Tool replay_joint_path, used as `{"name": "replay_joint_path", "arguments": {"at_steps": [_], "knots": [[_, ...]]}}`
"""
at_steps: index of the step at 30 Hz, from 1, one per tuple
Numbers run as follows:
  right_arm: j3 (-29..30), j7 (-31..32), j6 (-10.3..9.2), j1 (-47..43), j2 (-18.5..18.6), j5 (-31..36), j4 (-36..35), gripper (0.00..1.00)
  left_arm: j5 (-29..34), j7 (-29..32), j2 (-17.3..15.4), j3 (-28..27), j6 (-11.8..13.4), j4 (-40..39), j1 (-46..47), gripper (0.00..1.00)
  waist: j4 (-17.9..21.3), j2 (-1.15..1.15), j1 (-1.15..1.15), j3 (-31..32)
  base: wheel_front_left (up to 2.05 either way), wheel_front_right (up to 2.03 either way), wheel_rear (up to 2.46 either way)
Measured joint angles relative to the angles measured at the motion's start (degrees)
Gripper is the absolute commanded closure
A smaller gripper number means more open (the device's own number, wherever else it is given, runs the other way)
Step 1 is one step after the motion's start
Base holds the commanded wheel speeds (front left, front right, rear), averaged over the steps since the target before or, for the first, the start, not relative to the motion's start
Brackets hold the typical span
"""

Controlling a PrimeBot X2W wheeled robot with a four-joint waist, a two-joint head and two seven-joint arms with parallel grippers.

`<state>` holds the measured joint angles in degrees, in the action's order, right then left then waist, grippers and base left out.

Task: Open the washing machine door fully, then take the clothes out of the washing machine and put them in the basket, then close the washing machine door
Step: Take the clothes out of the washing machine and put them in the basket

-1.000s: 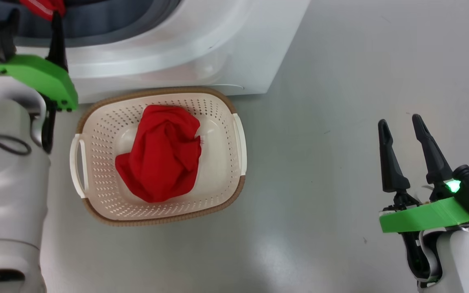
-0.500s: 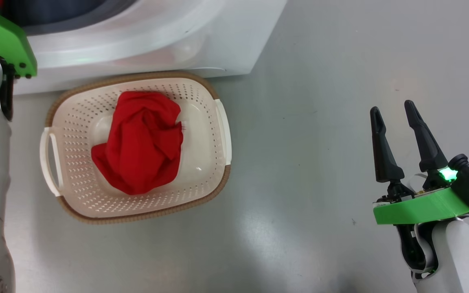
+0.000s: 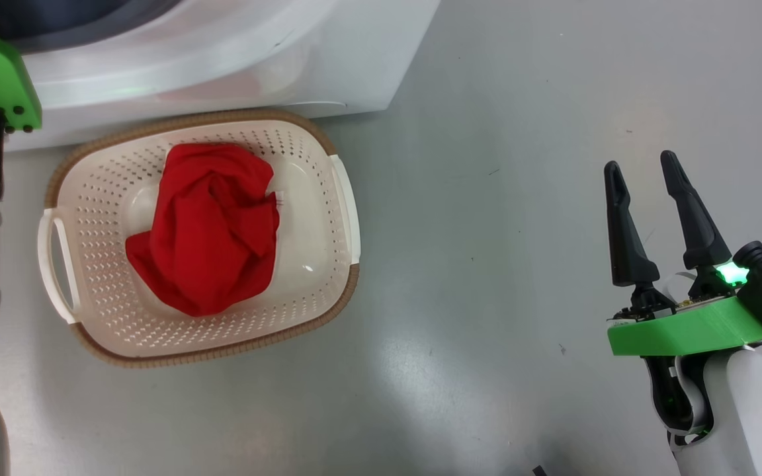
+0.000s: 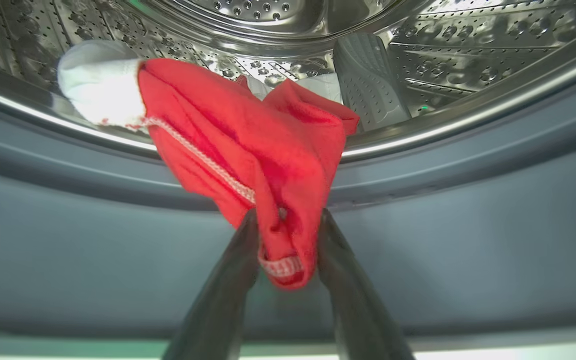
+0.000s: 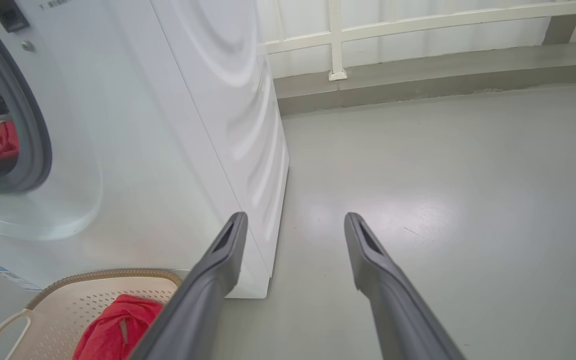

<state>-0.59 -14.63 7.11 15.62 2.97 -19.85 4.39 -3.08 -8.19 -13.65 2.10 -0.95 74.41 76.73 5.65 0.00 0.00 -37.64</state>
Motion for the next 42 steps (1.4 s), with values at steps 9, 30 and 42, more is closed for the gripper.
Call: {"name": "replay_joint_path", "arguments": {"at_steps": [9, 30, 42], "knots": [[0.14, 0.0, 0.0, 0.0, 0.0, 0.0, -0.02, 0.0, -0.98, -3.9, 0.22, 0.7, -0.07, 0.11, 0.0, 1.0, -0.7, 0.0, 0.0, 0.67, 0.0, 0.0, 0.0], [2.11, 0.0, 0.0, -1.35, 0.01, 0.91, -0.01, 0.0, -4.17, -6.12, 5.11, -4.17, -2.2, -37.53, -20.47, 1.0, -4.56, 0.0, 0.0, 5.73, 0.0, 0.0, 0.0], [2.77, 0.0, 0.0, -2.8, 0.01, 1.91, 0.1, 0.0, -3.26, -6.49, 8.36, -7.09, -3.92, -56.29, -28.7, 1.0, -6.51, 0.0, 0.0, 8.37, 0.0, 0.0, 0.0]]}}
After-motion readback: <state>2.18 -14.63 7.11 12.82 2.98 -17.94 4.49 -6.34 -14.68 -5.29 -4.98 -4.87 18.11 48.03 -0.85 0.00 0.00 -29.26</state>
